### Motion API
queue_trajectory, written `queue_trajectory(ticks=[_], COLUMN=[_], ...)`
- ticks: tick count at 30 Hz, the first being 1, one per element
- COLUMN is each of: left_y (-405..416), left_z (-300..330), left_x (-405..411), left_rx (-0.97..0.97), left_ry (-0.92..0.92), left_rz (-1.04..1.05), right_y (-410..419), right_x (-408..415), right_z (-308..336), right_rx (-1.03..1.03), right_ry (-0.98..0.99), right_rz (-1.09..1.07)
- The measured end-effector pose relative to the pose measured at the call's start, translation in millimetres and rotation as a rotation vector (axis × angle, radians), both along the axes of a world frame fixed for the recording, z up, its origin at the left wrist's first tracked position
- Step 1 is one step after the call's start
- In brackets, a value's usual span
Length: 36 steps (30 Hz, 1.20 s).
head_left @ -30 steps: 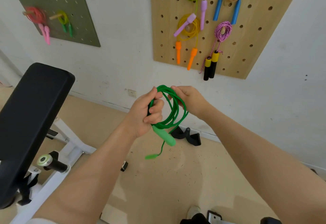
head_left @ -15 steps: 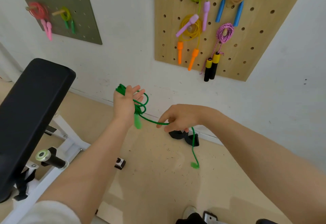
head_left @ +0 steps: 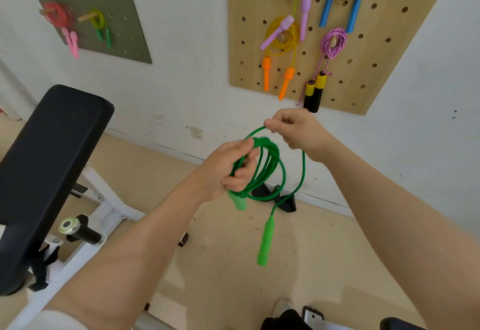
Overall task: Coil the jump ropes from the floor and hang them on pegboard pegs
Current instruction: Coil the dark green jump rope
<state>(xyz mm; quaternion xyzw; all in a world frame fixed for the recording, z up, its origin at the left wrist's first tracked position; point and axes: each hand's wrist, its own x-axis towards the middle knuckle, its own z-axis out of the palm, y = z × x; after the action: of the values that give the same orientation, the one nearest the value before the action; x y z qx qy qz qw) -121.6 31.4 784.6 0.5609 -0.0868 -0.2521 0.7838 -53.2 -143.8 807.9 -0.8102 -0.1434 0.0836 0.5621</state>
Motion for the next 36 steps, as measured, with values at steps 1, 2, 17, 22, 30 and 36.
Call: queue_trajectory(ticks=[1,2,17,22,30,36], left_y=[-1.8,-3.4,3.0,4.1,4.3,8.9], left_z=[5.7,10.7,-0.5,-2.1,9.4,22.5], left_x=[0.6,2.0,33.5,26.1,15.7,14.7], left_rx=[-0.06,-0.094,0.338,0.736,0.252,0.104], left_ry=[-0.014,-0.028,-0.123,-0.309,-0.089,-0.087], left_rz=[0.047,0.108,0.731,0.615,0.187,0.126], right_y=[3.7,9.1,52.0,45.7,21.8,26.4], right_x=[-0.3,-1.7,-28.3,-27.9,-1.3,-0.4], right_z=[-9.1,-16.2,-7.4,21.2,27.2,12.1], right_rx=[-0.024,-0.054,-0.788,-0.612,-0.153,0.047], right_ry=[0.013,0.012,-0.109,-0.168,-0.185,-0.048], right_rz=[0.011,0.026,0.566,0.506,0.183,0.218])
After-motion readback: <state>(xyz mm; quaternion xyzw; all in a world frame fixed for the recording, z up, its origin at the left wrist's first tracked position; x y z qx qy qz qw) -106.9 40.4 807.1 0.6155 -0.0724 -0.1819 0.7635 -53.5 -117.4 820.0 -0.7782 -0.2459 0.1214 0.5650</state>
